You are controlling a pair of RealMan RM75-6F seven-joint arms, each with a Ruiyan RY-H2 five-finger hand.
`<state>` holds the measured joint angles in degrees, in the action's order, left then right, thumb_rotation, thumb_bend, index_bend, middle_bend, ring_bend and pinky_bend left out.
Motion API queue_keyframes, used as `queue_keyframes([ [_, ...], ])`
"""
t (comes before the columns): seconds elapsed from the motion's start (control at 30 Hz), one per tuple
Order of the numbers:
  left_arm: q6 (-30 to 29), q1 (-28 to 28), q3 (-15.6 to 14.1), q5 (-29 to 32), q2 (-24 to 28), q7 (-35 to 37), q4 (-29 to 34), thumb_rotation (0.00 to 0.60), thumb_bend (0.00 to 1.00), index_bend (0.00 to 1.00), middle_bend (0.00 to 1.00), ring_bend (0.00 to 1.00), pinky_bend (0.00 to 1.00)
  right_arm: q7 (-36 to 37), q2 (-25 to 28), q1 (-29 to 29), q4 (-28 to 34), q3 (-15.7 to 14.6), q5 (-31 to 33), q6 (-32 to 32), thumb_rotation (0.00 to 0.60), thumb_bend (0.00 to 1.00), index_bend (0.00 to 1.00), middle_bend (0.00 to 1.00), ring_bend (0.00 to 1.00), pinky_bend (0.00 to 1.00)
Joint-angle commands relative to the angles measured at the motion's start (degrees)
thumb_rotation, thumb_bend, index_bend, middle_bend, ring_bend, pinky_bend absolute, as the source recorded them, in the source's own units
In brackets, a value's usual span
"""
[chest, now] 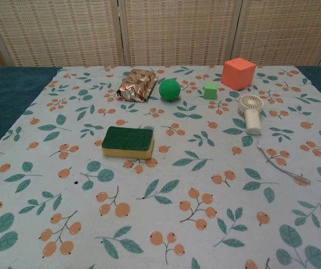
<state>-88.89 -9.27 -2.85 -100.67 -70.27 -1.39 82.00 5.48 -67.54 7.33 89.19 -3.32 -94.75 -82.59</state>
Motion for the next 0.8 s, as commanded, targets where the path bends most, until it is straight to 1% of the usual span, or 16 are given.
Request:
queue_keyframes([
  [0.03,0.3,0.0,-0.1,0.1,0.2,0.0,0.4,0.6,0.53,0.3,0.32,0.37,0.63,-1.2,0.5,0.1,0.9,-0.1,1.0,1.2,0.6,0.24,0.36,0.34,0.2,0.49],
  [0.27,0.1,0.1,-0.3,0.2,0.5,-0.3,1.0,0.6,0.53,0.3,0.33,0.37,0.63,-1.6,0.3,0.0,1.7,0.2,1.6,1.6,0.6,0.24,0.36,0.34,0.21,0.49],
  [0.33,0.0,0.1,-0.2,0.1,0.5,-0.3,0.9,0.6,0.53,0.31,0.33,0.37,0.63,-1.3,0.0,0.0,1.4,0.3,1.1,1.1,0.6,0.24,0.36,0.36,0.26,0.49],
  [0.4,0.1,0.0,-0.1,0.3,0.3,-0.3,0.6,0.6,0.53,0.31,0.34,0.37,0.63,-1.3,-0.4,0.1,0.7,0.5,1.1,1.2,0.6,0.24,0.36,0.41,0.33,0.5],
  [0.47,0.5,-0.1,0.1,0.8,0.3,0.1,0.7,0.6,0.53,0.31,0.35,0.37,0.63,-1.7,-0.3,0.4,1.0,0.7,2.7,2.8,0.6,0.24,0.36,0.47,0.39,0.54],
  [0.53,0.9,-0.3,0.1,1.1,0.3,0.8,0.7,0.6,0.53,0.31,0.35,0.37,0.63,-2.4,0.3,1.3,2.9,1.5,5.8,5.8,0.6,0.25,0.36,0.53,0.45,0.61],
  [0.57,1.0,-0.3,0.0,1.2,0.5,0.9,0.7,0.6,0.53,0.31,0.35,0.37,0.63,-3.1,0.6,2.0,3.9,1.9,7.3,7.6,0.6,0.27,0.36,0.55,0.48,0.63],
  [0.6,1.1,-0.2,-0.2,1.2,0.8,1.0,0.7,0.6,0.53,0.31,0.35,0.37,0.63,-4.6,1.2,3.1,5.4,2.6,9.4,10.2,0.6,0.32,0.35,0.57,0.51,0.66],
  [0.67,0.8,0.0,-0.4,1.0,1.3,1.5,1.3,0.6,0.53,0.32,0.35,0.37,0.64,-7.9,2.1,5.4,8.0,4.2,13.9,14.8,0.6,0.42,0.34,0.6,0.54,0.69],
  [0.77,-0.2,0.3,-0.5,0.6,1.8,1.9,1.6,0.6,0.53,0.32,0.36,0.37,0.64,-12.9,2.4,8.6,10.7,6.9,21.0,19.8,0.6,0.56,0.3,0.63,0.57,0.71],
  [0.8,-0.5,0.5,-0.4,0.6,2.0,1.8,1.7,0.6,0.53,0.32,0.36,0.37,0.64,-15.4,2.1,10.1,11.3,8.1,24.4,21.7,0.6,0.61,0.28,0.64,0.57,0.71],
])
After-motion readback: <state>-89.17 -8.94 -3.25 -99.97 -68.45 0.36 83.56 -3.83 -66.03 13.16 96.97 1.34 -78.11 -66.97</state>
